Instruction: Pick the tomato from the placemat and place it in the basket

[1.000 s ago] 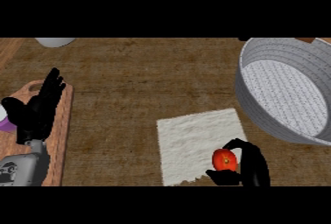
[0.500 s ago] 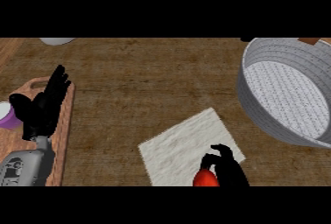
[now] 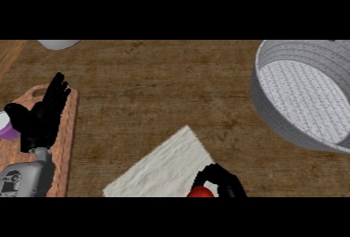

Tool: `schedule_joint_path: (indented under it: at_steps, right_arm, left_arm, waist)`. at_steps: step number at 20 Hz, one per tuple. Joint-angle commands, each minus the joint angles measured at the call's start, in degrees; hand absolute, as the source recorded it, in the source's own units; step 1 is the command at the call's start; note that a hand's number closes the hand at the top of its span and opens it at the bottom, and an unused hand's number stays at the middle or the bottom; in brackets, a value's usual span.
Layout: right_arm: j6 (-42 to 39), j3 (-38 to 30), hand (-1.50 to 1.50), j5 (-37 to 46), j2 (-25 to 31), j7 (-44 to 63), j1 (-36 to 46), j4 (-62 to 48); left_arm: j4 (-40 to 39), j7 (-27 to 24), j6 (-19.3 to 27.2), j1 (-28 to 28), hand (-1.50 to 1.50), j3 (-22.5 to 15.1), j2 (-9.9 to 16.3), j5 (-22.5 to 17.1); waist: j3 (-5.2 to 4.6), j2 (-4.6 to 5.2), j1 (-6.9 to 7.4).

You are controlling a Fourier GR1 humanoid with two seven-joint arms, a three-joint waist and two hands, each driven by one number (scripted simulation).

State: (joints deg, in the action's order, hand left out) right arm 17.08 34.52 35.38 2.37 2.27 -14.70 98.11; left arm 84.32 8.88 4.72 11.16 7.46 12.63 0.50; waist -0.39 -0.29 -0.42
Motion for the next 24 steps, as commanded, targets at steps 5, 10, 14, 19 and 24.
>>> schedule_joint_path:
  at_steps: [5, 10, 14, 19, 24]
  right_arm:
    - [2.19, 2.15, 1.5, 6.59, -2.27, 11.06, 1.4, 16.74]
    - [-4.8, 1.01, 1.5, 11.28, -1.34, 25.73, 2.32, 31.01]
    - [-5.06, -10.46, 1.5, 3.47, -2.34, 34.87, 18.77, 28.6]
    - [-3.76, -18.82, 1.5, 3.6, -2.36, 40.14, 32.11, 20.62]
    - [-11.56, -28.53, 1.5, 2.79, -0.29, 46.77, 44.14, 18.02]
  left_arm:
    - [1.59, 1.99, -1.65, -0.66, 0.0, 0.47, 1.01, -0.74]
    - [1.26, 0.51, -0.82, -0.11, 0.0, 1.65, 1.34, -0.22]
    - [-1.46, 0.52, -1.48, 1.85, 0.0, 0.41, 0.18, -0.12]
    - [-4.61, -0.87, -2.34, 3.53, 0.0, 2.38, 1.27, -0.96]
    - [-0.77, -0.68, 0.65, 0.09, 0.0, -1.18, -2.09, 2.52]
  waist:
    - [0.34, 0.14, 0.31]
    - [0.34, 0.13, 0.11]
    - [0.36, 0.43, 0.51]
    - [0.36, 0.4, 0.64]
    - [0.36, 0.31, 0.62]
